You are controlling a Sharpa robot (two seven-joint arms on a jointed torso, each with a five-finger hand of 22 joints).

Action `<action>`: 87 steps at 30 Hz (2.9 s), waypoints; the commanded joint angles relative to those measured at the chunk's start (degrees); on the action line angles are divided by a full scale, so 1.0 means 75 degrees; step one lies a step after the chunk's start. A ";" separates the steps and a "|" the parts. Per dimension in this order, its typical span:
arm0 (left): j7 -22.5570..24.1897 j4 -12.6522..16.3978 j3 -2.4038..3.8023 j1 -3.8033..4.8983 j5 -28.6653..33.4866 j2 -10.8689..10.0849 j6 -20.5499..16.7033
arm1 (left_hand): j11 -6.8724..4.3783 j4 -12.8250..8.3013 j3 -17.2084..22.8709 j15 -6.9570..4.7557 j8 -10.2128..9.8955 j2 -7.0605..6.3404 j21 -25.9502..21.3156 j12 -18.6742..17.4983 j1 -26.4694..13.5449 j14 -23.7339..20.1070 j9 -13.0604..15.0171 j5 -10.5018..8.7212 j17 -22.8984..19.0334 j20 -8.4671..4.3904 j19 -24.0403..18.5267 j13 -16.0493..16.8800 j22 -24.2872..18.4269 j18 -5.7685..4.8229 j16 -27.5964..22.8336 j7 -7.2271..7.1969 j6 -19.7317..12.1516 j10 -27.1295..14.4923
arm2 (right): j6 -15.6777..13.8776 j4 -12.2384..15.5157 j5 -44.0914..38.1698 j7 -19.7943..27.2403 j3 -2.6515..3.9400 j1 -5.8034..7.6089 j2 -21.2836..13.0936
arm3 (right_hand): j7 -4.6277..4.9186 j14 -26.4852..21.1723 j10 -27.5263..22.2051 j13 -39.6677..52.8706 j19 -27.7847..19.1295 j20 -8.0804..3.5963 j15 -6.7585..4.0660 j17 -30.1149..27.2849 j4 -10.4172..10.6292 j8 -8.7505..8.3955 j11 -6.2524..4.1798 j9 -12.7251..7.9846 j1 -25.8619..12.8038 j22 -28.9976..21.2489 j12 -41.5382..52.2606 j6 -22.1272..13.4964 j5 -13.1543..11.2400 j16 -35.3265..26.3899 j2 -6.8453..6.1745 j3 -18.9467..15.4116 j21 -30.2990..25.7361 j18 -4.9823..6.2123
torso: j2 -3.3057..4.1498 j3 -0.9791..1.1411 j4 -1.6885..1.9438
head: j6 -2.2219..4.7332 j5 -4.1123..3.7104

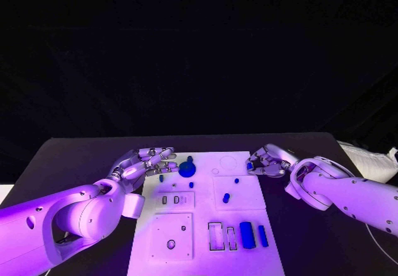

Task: Assemble the parts on the task board

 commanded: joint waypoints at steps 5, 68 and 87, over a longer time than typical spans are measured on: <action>0.0046 -0.0013 0.0004 0.0002 0.0011 0.0014 0.0140 | -0.0018 -0.0048 0.0012 0.0017 -0.0028 -0.0031 -0.0048 -0.0010 0.0016 -0.0005 -0.0003 -0.0031 0.0007 0.0016 0.0028 -0.0004 -0.0007 0.0089 -0.0045 0.0008 -0.0041 -0.0039 | -0.0312 0.0555 -0.0062 -0.0456 0.0025 0.0058 -0.0006 | -0.0133 0.0797 0.0513 0.1555 -0.0021 -0.0067 -0.0065 0.2010 0.0061 0.0060 -0.0062 0.0103 -0.0167 0.0224 -0.0023 0.0221 -0.0070 0.0045 0.0133 0.0065 0.0033 -0.0086 | -0.0015 -0.0013 -0.0001 | -0.0009 0.0023; 0.0085 -0.0134 0.0003 0.0003 0.0043 -0.0007 0.0130 | -0.0020 -0.0061 0.0021 0.0015 -0.0023 -0.0019 -0.0051 -0.0006 0.0022 0.0000 -0.0002 -0.0032 0.0016 0.0015 0.0033 -0.0003 -0.0011 0.0091 -0.0051 0.0006 -0.0039 -0.0036 | 0.1042 0.1589 -0.2700 -0.3209 -0.0174 -0.0432 0.2250 | -0.0097 0.0767 0.0357 0.1332 -0.0041 -0.0081 -0.0058 0.1881 0.0110 -0.0077 -0.0037 0.0087 -0.0666 0.0161 -0.0384 0.0144 -0.0074 -0.0021 -0.0094 0.0060 -0.0013 -0.0077 | -0.0112 -0.0213 0.0249 | -0.0593 0.0316; 0.0078 -0.0137 0.0003 0.0003 0.0043 -0.0008 0.0133 | -0.0020 -0.0061 0.0021 0.0015 -0.0023 -0.0019 -0.0051 -0.0006 0.0022 0.0000 -0.0002 -0.0032 0.0016 0.0015 0.0033 -0.0003 -0.0011 0.0091 -0.0051 0.0006 -0.0039 -0.0036 | 0.1149 0.1666 -0.3007 -0.3364 -0.0182 -0.0435 0.2218 | 0.0069 0.0742 0.0080 0.0985 -0.0085 0.0008 0.0050 0.1774 0.0198 -0.0324 0.0099 -0.0014 -0.0920 0.0070 -0.0948 -0.0219 0.0087 -0.0079 -0.0489 -0.0061 -0.0074 -0.0061 | -0.0114 -0.0222 0.0256 | -0.0630 0.0312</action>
